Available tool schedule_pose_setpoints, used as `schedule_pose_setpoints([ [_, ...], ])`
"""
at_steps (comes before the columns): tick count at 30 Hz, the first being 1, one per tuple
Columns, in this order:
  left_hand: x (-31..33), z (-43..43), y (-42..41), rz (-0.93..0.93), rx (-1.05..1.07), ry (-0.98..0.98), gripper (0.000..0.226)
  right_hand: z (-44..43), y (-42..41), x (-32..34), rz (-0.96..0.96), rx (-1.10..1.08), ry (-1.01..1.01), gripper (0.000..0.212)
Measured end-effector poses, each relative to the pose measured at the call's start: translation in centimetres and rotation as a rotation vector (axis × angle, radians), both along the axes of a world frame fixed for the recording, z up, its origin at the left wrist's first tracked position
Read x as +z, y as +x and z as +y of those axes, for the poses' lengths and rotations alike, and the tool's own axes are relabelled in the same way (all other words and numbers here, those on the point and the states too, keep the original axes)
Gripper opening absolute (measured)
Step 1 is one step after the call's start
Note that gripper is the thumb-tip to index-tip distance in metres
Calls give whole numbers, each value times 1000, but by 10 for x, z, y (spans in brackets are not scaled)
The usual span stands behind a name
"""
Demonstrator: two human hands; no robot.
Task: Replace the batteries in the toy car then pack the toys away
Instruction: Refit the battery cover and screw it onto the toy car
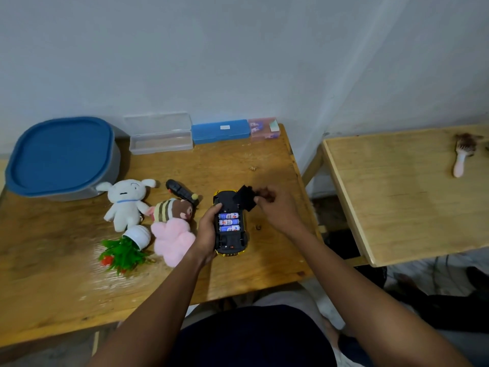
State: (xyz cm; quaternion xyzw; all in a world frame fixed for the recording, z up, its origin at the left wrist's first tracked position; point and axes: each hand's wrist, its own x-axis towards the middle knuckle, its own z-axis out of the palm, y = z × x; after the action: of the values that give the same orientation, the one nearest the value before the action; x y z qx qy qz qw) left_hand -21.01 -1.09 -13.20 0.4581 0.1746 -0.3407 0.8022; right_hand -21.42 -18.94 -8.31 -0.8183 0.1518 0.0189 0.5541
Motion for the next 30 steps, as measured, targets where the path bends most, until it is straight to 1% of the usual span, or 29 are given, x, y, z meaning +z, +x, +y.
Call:
schedule_pose_setpoints([
  [5,4,0,-4,-48,-8,-25,50,9,3,-2,8,331,-146,20],
  [8,4,0,-5,-54,0,-20,49,12,6,1,52,422,-175,20],
  [15,3,0,-8,-52,24,-11,52,16,7,3,113,485,-181,18],
  [18,2,0,-9,-52,33,-7,49,17,6,2,142,488,-160,18],
  [24,2,-1,-9,-47,46,18,43,18,3,3,143,478,-158,19],
  [30,3,-1,-11,-50,41,33,45,19,2,2,142,483,-168,19],
])
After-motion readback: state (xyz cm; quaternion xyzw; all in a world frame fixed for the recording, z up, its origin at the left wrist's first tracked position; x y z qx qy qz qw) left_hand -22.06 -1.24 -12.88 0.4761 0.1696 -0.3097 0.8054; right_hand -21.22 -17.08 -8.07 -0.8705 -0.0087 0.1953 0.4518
